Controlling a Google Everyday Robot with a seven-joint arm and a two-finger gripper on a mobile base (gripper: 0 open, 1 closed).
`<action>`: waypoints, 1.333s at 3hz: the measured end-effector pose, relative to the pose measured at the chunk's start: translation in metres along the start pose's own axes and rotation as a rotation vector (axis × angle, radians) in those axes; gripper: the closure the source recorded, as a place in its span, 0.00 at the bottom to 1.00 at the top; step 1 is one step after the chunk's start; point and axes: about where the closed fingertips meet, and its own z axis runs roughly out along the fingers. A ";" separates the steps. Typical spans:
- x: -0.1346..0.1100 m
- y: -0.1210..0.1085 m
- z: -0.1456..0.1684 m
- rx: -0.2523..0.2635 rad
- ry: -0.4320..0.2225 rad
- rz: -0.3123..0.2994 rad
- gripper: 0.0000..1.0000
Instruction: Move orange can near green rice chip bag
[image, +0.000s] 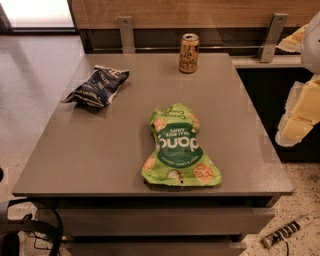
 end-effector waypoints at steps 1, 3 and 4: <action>0.000 0.000 0.000 0.000 0.000 0.000 0.00; 0.006 -0.046 0.028 0.111 -0.148 0.119 0.00; -0.005 -0.104 0.056 0.209 -0.364 0.259 0.00</action>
Offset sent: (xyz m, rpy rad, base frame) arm 0.0387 -0.0152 -0.0060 0.0962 -0.1114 -0.0369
